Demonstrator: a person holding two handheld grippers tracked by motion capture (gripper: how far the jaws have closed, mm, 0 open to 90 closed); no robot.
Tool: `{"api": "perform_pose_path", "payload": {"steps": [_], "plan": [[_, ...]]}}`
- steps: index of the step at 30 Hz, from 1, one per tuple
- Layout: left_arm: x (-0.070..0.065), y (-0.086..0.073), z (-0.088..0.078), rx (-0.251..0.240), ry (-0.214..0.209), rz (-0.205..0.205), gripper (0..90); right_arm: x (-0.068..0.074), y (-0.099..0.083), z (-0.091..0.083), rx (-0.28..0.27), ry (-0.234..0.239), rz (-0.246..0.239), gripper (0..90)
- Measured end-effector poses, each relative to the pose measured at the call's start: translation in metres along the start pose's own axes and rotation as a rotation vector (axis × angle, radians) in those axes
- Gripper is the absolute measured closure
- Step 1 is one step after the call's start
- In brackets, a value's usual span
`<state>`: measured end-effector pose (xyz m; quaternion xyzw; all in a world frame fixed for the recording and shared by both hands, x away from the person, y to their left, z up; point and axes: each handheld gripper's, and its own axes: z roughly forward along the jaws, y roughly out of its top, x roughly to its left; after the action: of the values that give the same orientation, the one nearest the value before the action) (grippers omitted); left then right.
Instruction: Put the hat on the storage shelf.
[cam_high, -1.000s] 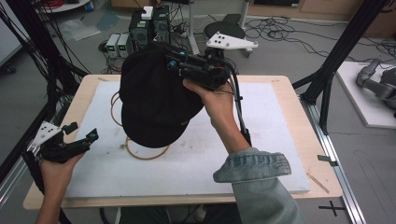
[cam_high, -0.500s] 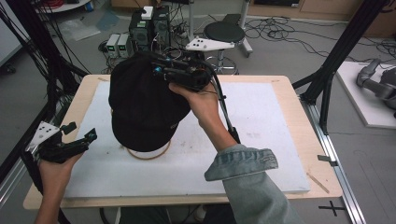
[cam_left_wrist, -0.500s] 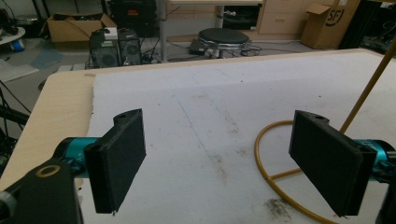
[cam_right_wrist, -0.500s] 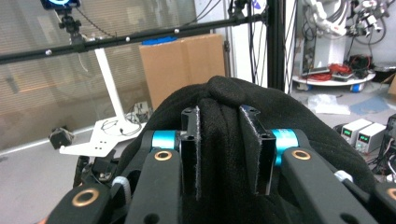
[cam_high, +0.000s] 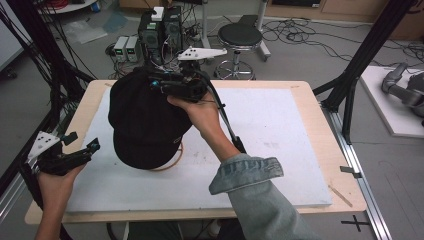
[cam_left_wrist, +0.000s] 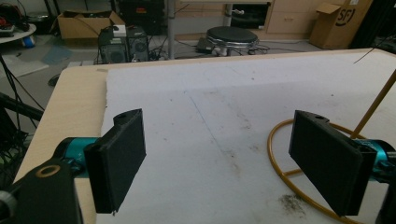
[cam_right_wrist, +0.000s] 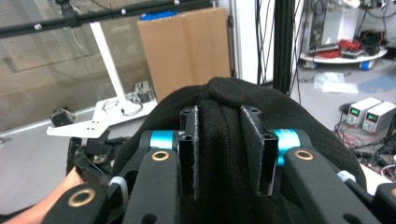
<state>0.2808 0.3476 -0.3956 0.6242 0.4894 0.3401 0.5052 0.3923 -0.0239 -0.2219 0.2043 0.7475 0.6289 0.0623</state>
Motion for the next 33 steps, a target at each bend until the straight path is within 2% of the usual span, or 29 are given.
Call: {"api": "perform_pose_path", "payload": {"steps": [7,12,22,26,27,28,29,33], "plan": [[0.000,0.000,-0.002,-0.003,0.002,-0.001,18.8,0.002,-0.006,0.015,0.052,0.001,0.001,70.2],[0.001,0.000,-0.004,-0.006,0.005,-0.005,18.8,0.003,-0.011,0.023,0.086,-0.017,-0.003,70.1],[-0.001,0.001,-0.003,0.000,-0.001,0.003,18.8,0.002,-0.014,0.024,0.095,-0.025,0.009,63.8],[-0.001,0.001,-0.003,-0.002,0.000,0.001,18.8,-0.002,-0.019,0.023,0.081,-0.013,0.041,60.8],[-0.001,0.001,-0.003,0.001,0.000,0.003,18.8,-0.004,-0.020,0.022,0.077,-0.017,0.045,56.8],[-0.001,0.001,-0.003,0.001,-0.001,0.002,18.8,-0.004,-0.020,0.022,0.077,-0.017,0.045,56.8],[-0.001,0.001,-0.003,0.002,-0.002,0.004,18.8,-0.005,-0.020,0.022,0.080,-0.034,0.049,52.2],[-0.002,0.001,-0.002,0.002,-0.005,0.005,18.8,-0.007,-0.021,0.019,0.067,-0.041,0.064,49.0]]}}
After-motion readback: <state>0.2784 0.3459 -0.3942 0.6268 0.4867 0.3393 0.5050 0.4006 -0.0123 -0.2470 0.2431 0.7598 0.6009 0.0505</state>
